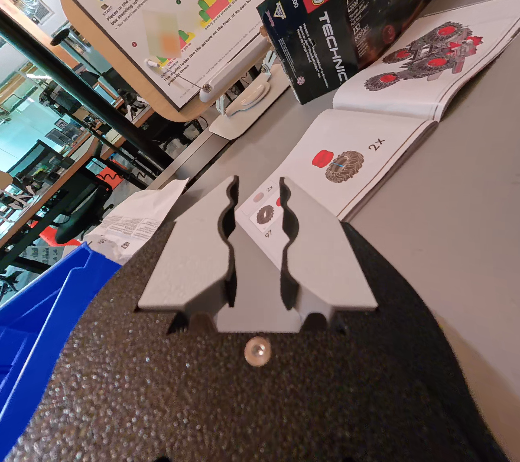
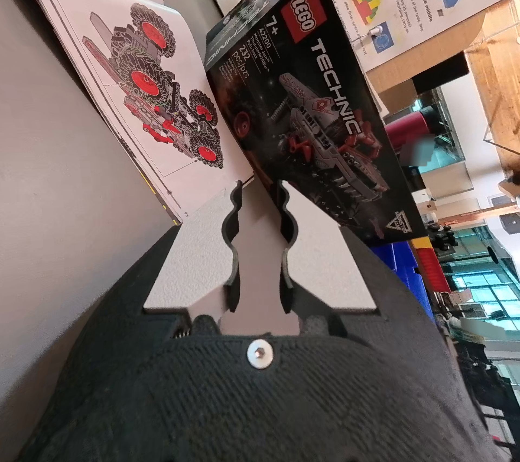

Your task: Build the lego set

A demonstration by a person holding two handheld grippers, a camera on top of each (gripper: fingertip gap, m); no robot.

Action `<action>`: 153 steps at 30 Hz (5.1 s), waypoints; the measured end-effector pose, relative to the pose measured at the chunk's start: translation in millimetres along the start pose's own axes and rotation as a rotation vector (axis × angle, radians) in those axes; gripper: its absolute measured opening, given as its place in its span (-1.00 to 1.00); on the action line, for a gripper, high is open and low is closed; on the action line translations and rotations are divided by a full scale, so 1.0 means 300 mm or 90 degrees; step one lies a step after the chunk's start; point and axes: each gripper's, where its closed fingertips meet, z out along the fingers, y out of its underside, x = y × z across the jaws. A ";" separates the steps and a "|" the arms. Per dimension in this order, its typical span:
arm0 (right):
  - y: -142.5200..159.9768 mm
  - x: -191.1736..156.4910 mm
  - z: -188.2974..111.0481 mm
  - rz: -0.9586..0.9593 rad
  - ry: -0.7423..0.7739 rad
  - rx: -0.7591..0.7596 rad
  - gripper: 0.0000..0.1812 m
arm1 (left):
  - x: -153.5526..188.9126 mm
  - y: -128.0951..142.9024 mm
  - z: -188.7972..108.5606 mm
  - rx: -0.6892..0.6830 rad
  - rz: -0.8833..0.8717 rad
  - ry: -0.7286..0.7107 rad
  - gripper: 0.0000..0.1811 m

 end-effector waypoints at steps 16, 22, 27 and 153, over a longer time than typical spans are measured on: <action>0.010 -0.026 0.014 -0.002 -0.019 -0.002 -0.75 | 0.007 -0.002 -0.001 -0.002 0.026 0.001 -0.71; 0.014 -0.023 0.012 -0.002 -0.018 -0.006 -0.75 | 0.012 -0.005 0.000 -0.002 0.034 0.002 -0.72; 0.017 -0.037 0.015 -0.005 -0.031 -0.010 -0.75 | 0.017 0.000 0.002 -0.008 0.047 0.004 -0.71; -0.049 -0.151 0.047 -0.007 -0.182 0.025 -0.55 | 0.581 -0.274 0.313 -0.148 0.251 0.656 -0.96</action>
